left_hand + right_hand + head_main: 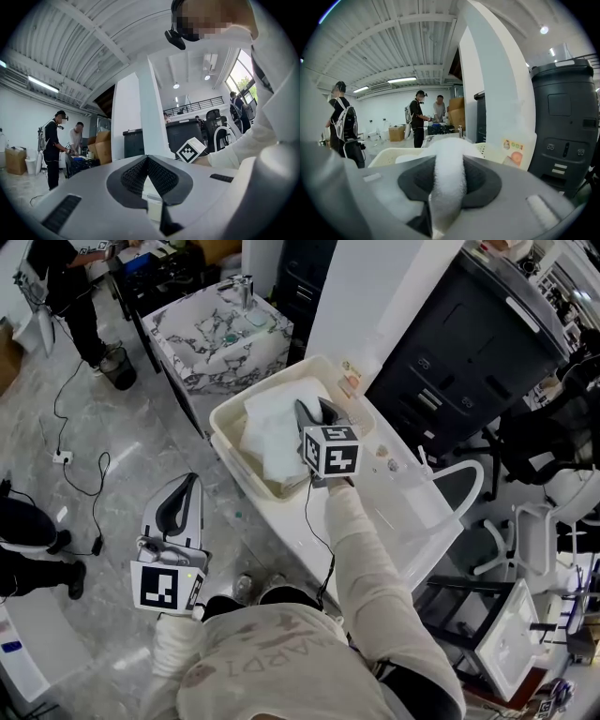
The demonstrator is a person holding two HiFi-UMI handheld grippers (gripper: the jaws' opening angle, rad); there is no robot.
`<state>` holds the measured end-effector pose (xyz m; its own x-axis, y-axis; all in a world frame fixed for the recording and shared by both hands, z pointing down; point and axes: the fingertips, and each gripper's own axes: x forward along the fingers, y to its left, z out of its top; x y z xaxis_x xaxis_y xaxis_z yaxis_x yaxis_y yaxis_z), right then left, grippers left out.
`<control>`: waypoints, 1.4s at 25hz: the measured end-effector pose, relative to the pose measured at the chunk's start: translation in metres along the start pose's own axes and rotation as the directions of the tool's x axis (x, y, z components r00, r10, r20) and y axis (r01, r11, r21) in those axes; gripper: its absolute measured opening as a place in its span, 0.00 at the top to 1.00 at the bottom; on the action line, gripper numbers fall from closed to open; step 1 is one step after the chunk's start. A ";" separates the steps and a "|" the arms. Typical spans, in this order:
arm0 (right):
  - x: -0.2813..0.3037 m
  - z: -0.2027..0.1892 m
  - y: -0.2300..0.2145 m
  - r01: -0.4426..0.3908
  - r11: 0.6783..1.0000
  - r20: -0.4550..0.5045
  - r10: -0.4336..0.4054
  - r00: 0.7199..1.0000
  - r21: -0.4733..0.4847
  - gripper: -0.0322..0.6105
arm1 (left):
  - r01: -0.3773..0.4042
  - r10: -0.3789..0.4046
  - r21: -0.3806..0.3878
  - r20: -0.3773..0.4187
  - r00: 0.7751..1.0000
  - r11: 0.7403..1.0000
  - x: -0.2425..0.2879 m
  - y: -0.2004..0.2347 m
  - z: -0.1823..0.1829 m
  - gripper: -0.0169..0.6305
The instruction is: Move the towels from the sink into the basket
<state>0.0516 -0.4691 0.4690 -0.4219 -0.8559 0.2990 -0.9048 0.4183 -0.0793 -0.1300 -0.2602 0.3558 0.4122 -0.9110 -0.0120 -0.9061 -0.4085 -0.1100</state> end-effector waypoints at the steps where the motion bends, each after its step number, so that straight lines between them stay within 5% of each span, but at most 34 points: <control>1: 0.003 -0.002 0.001 -0.001 1.000 -0.004 0.001 1.000 0.002 0.75 | -0.004 0.004 0.000 -0.001 1.000 1.000 0.000 0.001 0.000 0.97; 12: 0.012 -0.007 0.007 -0.003 1.000 -0.006 0.003 1.000 0.002 0.70 | -0.030 0.030 0.002 -0.009 1.000 1.000 -0.009 0.010 -0.002 0.97; 21: -0.022 0.022 0.010 0.000 1.000 0.094 0.000 0.996 0.006 0.64 | 0.018 -0.018 0.002 0.011 1.000 1.000 -0.004 0.002 0.004 0.97; 23: -0.033 0.027 0.010 0.010 1.000 0.114 -0.011 0.993 0.004 0.70 | 0.031 -0.031 0.002 0.018 0.999 1.000 -0.003 -0.001 0.006 0.97; 26: -0.049 0.031 0.009 0.021 1.000 0.142 -0.021 0.990 0.005 0.91 | 0.051 -0.051 0.003 0.025 0.998 0.999 0.000 -0.006 0.008 0.97; 35: -0.086 0.036 0.016 0.015 1.000 0.189 -0.015 0.982 0.002 0.93 | 0.117 -0.117 0.005 0.045 0.992 0.993 0.009 -0.018 0.015 0.97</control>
<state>0.0711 -0.4000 0.4077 -0.4116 -0.9041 0.1148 -0.9111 0.4051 -0.0768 -0.1085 -0.2600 0.3432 0.5194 -0.8534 -0.0436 -0.8511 -0.5122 -0.1152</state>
